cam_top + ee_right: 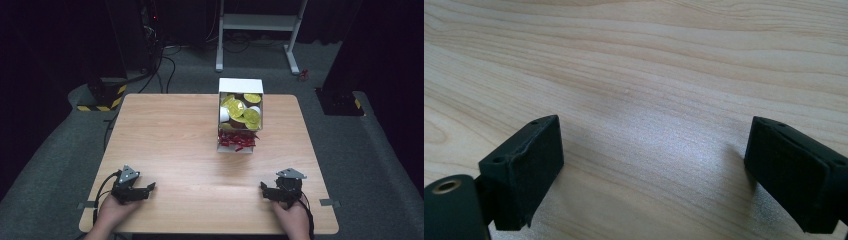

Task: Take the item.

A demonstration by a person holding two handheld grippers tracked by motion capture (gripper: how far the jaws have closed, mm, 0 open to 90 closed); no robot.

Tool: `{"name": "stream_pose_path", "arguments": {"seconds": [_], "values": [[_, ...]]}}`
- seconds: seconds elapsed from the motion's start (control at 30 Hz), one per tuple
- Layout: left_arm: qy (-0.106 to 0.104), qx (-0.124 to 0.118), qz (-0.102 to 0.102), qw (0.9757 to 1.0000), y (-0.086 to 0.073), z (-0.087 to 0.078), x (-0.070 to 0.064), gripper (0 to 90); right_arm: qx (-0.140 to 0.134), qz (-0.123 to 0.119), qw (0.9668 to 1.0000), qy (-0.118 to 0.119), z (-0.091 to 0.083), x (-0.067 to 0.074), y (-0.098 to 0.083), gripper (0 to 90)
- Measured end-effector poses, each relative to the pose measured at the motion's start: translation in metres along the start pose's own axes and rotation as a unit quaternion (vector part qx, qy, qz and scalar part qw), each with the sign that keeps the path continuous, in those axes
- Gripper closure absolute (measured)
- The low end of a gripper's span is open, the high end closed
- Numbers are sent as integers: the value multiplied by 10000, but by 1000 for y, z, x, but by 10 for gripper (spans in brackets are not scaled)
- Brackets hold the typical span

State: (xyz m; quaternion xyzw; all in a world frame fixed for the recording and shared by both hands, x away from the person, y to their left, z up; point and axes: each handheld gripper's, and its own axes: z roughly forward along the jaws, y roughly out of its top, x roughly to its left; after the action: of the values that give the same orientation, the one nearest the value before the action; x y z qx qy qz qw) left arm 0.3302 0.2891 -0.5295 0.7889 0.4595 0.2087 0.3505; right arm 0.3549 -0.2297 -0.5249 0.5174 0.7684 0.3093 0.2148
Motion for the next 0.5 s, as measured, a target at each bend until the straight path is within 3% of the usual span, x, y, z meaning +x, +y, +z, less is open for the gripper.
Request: {"name": "stream_pose_path", "arguments": {"seconds": [0.5], "values": [[-7,-17,47,10000,1,1,0,232,-10,-12,10000,20,0,0,-1,90]]}}
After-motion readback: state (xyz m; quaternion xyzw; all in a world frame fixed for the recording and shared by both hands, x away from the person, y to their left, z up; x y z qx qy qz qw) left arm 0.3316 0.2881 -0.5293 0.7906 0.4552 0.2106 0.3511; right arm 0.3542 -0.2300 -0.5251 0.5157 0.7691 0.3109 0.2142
